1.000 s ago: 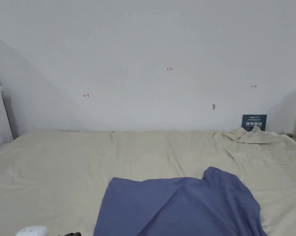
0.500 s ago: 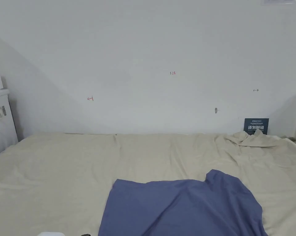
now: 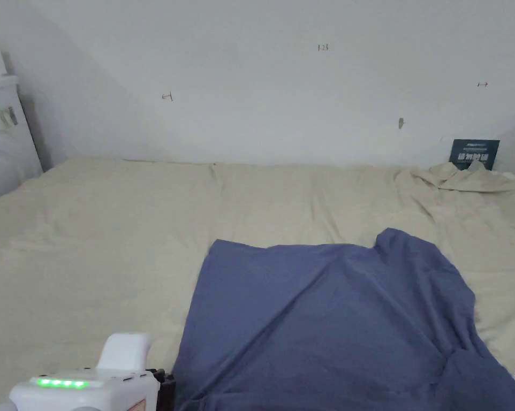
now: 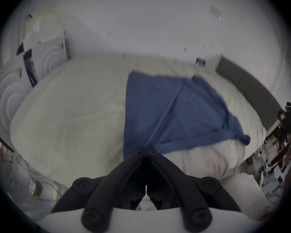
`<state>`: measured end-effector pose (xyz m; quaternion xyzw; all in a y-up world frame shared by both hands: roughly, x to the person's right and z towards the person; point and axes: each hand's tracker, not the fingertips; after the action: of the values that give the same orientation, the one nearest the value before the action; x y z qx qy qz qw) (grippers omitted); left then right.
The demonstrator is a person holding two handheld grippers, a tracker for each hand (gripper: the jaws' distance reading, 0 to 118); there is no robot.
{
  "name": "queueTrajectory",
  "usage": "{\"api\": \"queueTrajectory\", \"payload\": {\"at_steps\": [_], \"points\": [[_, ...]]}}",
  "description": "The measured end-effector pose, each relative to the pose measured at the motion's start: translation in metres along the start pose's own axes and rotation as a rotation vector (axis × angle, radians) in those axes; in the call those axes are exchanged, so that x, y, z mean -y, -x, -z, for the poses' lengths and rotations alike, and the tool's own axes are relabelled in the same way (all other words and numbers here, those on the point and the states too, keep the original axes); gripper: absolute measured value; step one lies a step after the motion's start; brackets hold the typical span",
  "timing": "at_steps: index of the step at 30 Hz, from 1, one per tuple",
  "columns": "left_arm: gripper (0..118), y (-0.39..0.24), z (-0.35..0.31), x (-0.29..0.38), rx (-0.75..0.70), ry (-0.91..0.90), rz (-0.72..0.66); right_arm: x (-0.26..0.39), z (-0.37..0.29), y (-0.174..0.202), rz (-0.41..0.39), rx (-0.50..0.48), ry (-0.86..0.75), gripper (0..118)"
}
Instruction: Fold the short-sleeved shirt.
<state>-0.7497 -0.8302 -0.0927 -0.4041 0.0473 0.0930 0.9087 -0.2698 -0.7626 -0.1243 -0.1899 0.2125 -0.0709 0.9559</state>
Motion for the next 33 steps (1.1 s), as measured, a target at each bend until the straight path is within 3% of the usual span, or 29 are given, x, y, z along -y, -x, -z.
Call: {"api": "queueTrajectory", "payload": {"at_steps": [7, 8, 9, 10, 11, 12, 16, 21, 25, 26, 27, 28, 31, 33], "points": [[0, 0.016, 0.042, 0.005, -0.013, 0.086, -0.028, 0.004, 0.021, 0.005, -0.02, -0.026, 0.059, 3], [9, 0.016, 0.044, 0.005, -0.007, 0.095, -0.027, 0.005, 0.023, 0.005, -0.023, -0.029, 0.066, 3], [29, 0.016, 0.045, 0.005, -0.006, 0.086, -0.025, 0.005, 0.026, 0.006, -0.025, -0.032, 0.073, 3], [69, 0.016, 0.044, 0.008, -0.005, 0.082, -0.024, 0.006, 0.028, 0.006, -0.025, -0.036, 0.079, 3], [93, 0.016, 0.044, 0.008, -0.004, 0.083, -0.023, 0.007, 0.03, 0.006, -0.025, -0.04, 0.086, 3], [103, 0.016, 0.043, 0.009, -0.002, 0.087, -0.029, 0.007, 0.032, 0.006, -0.025, -0.041, 0.09, 3], [102, 0.014, 0.047, 0.015, 0.041, 0.088, -0.06, 0.01, 0.036, 0.005, -0.027, -0.043, 0.107, 3], [102, 0.004, 0.071, 0.013, -0.099, 0.131, 0.083, 0.01, 0.039, 0.006, -0.02, -0.051, 0.119, 3], [99, 0.0, 0.087, 0.014, -0.138, 0.194, 0.095, 0.014, 0.039, 0.002, -0.026, -0.048, 0.131, 3], [88, 0.0, 0.087, 0.014, -0.136, 0.202, 0.084, 0.014, 0.039, 0.001, -0.025, -0.046, 0.133, 3], [65, 0.001, 0.089, 0.014, -0.131, 0.214, 0.059, 0.016, 0.039, -0.001, -0.023, -0.043, 0.135, 3], [30, 0.003, 0.089, 0.016, -0.121, 0.207, 0.036, 0.017, 0.039, -0.003, -0.019, -0.041, 0.139, 3], [12, 0.003, 0.087, 0.015, -0.112, 0.182, 0.032, 0.02, 0.038, -0.009, -0.009, -0.03, 0.145, 3], [8, 0.002, 0.086, 0.015, -0.113, 0.175, 0.066, 0.022, 0.037, -0.015, -0.002, -0.022, 0.148, 3]]}}
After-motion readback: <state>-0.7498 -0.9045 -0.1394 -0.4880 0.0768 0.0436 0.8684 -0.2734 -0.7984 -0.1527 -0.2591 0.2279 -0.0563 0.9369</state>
